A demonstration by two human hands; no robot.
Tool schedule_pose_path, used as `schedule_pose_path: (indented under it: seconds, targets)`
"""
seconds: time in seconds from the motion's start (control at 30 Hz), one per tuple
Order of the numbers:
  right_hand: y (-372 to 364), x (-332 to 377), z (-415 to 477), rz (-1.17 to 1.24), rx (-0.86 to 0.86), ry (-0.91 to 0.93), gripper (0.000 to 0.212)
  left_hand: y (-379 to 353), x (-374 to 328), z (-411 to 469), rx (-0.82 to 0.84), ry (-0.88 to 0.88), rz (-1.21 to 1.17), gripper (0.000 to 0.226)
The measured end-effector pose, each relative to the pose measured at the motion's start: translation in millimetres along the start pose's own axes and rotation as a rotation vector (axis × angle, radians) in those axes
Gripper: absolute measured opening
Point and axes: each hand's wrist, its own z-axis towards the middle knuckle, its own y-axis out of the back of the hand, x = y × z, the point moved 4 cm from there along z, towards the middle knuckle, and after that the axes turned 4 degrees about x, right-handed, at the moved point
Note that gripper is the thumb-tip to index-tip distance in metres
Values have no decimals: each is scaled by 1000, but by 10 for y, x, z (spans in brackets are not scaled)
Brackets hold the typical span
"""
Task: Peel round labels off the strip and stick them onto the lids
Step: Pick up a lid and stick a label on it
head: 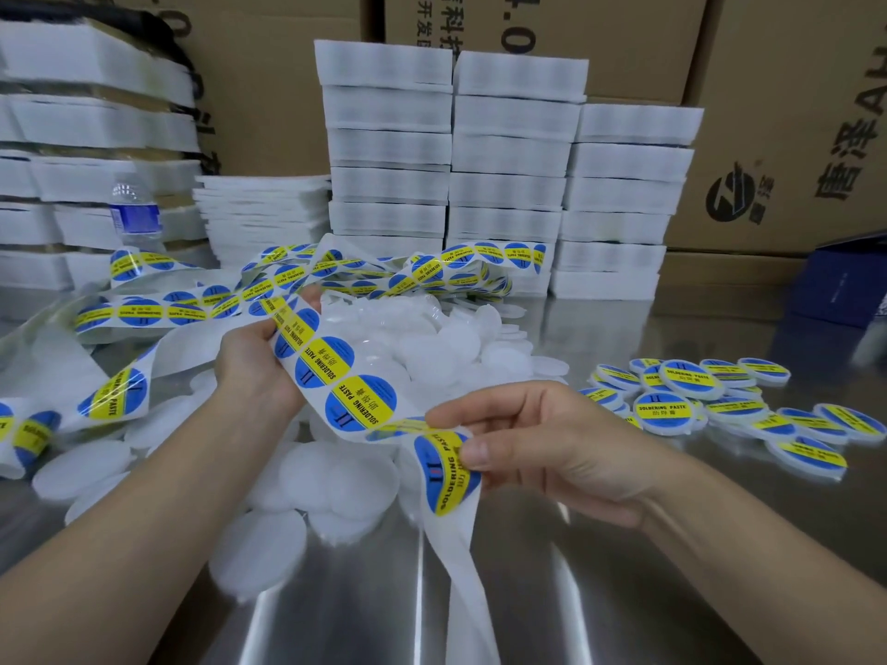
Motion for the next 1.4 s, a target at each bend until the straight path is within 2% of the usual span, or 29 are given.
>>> schedule_pose_path:
  seconds: [0.23, 0.4, 0.53, 0.83, 0.93, 1.0, 1.03, 1.1, 1.17, 1.27, 1.33, 1.4]
  targets:
    - [11, -9, 10, -156, -53, -8, 20, 41, 5, 70, 47, 31, -8, 33]
    - [22, -27, 15, -199, -78, -13, 30, 46, 0, 84, 31, 29, -24, 33]
    - [26, -44, 24, -236, -120, -22, 30, 24, 10, 59, 25, 22, -35, 31]
    - [30, 52, 14, -256, -191, 88, 27, 13, 11, 41, 21, 8, -37, 31]
    - [37, 43, 17, -261, -197, 86, 31, 25, 19, 50, 2, 15, 55, 31]
    - [35, 38, 21, -275, -194, 93, 30, 50, 24, 79, -66, -13, 174, 25]
    - [36, 38, 20, -274, -193, 98, 29, 69, 6, 97, -113, -49, 265, 27]
    - [41, 42, 18, -263, -188, 112, 27, 121, -38, 148, -179, -152, 409, 55]
    - [40, 57, 11, -237, -174, 128, 21, 106, -55, 109, -181, -225, 478, 68]
    - [50, 88, -6, -198, -168, 158, 21, 32, -65, 23, -145, -300, 462, 57]
    - [65, 97, -10, -187, -182, 172, 20, 28, -65, 17, -196, -307, 489, 46]
    - [81, 92, -6, -190, -204, 178, 17, 61, -49, 40, -278, -236, 474, 28]
